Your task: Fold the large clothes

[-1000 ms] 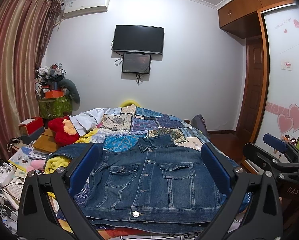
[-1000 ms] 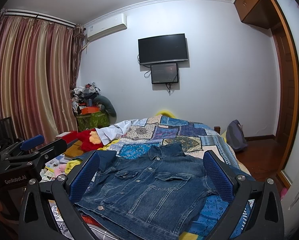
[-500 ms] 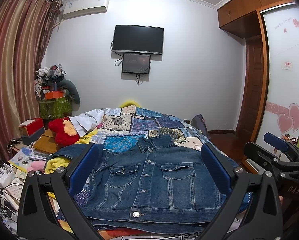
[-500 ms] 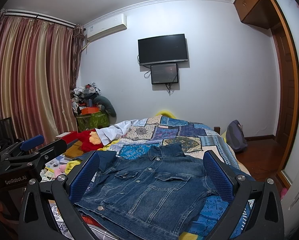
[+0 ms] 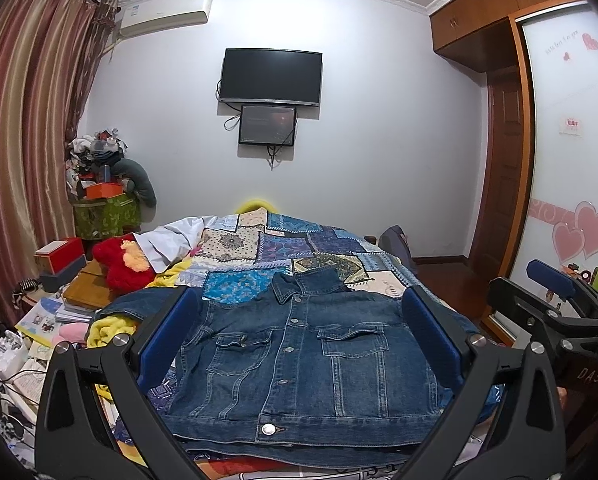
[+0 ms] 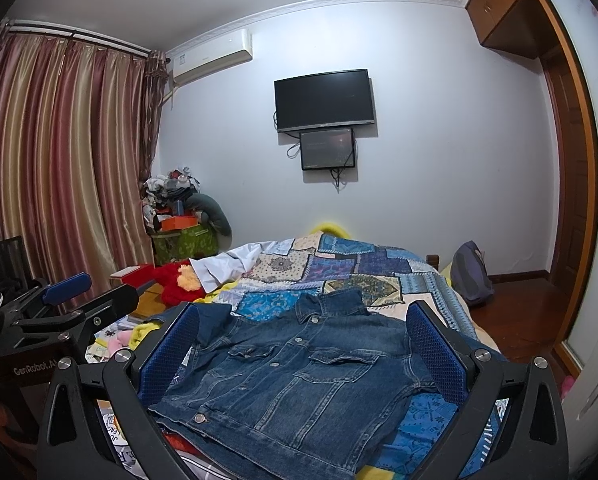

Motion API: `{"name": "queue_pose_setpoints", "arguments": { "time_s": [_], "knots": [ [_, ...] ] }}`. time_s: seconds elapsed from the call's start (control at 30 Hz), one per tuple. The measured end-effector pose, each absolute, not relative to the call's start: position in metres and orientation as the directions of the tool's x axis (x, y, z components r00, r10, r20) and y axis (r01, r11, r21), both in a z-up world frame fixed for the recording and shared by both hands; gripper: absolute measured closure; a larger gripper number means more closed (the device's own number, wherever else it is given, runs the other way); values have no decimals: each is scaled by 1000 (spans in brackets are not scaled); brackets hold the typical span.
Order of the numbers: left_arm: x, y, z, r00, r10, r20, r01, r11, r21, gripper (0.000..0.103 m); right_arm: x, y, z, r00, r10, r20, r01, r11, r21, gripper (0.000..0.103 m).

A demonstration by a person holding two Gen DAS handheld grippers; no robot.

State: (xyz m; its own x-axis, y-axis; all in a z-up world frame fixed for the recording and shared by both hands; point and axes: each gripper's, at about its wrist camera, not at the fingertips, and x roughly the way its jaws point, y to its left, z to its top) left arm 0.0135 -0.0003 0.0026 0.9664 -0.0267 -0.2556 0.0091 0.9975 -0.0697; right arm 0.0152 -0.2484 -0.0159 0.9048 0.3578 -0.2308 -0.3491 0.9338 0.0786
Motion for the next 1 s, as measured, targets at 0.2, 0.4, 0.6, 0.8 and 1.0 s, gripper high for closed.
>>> {"name": "queue_pose_setpoints", "arguments": {
  "time_s": [0.2,0.4,0.6,0.8,1.0],
  "knots": [
    [13,0,3,967,-24,-252,7,998,-68,0,19,-253,-10,906,355,-230,-345,935,83,0],
    [12,3,5,970,-14,-244,-4,997,-72,0,19,-254,-9,907,356,-226,-347,934,80,0],
    [19,9,4,968,21,-250,-38,997,-63,0,21,-247,-9,912,345,-221,-342,938,51,0],
    [41,32,3,961,54,-272,-73,995,-62,0,34,-236,-3,917,344,-203,-348,937,15,0],
    [84,70,3,943,116,-311,-130,991,-26,0,74,-215,-9,938,280,-206,-296,954,-51,0]
  ]
}}
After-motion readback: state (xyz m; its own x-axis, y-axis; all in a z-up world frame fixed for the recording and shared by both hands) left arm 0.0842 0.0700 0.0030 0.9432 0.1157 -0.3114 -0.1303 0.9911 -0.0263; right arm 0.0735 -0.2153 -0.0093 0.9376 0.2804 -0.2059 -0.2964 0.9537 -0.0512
